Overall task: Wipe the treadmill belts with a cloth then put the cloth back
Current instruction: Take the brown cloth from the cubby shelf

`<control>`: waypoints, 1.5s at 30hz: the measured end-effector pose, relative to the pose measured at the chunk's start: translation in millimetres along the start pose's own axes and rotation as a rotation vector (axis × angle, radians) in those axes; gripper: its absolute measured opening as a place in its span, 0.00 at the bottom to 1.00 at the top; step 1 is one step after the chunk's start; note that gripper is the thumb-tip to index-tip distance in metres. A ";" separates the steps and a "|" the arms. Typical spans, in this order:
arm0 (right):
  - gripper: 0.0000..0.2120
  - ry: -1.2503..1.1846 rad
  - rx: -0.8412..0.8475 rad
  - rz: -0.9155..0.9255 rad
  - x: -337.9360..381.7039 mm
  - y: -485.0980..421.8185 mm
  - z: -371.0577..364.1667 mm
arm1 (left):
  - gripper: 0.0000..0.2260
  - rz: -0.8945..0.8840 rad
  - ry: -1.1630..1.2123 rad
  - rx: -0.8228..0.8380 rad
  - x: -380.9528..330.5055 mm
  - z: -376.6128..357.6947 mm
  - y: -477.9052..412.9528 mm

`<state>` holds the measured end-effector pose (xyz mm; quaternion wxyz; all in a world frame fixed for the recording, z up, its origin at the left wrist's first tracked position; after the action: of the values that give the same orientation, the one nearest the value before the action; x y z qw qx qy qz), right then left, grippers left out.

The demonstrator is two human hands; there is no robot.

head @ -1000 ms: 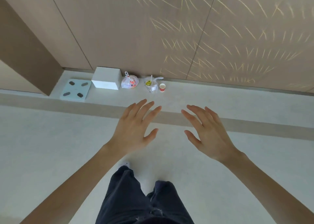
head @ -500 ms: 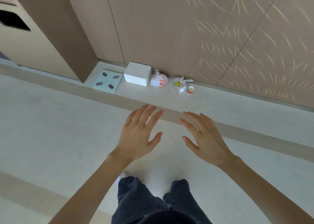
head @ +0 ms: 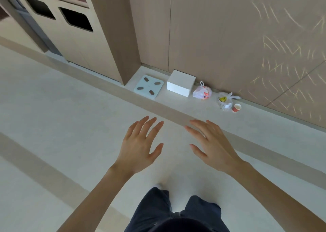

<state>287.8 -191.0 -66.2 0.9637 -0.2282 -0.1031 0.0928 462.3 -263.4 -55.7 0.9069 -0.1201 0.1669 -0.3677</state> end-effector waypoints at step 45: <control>0.23 -0.309 0.067 0.286 141.5 -492.2 -295.1 | 0.25 0.440 -0.137 -0.007 500.3 53.0 -125.5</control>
<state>559.9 -715.6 -76.2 0.9204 -0.1915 -0.2130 0.2661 741.5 -700.0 -71.7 0.9740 -0.1087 0.1287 -0.1514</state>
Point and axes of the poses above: each hand's wrist, its own y-axis away from the middle knuckle, its own z-axis out of the back of the hand, x = y × z, the point moved 7 cm from there along -y, towards the middle knuckle, and after that the axes turned 13 degrees about -x, right-handed, at the moved point
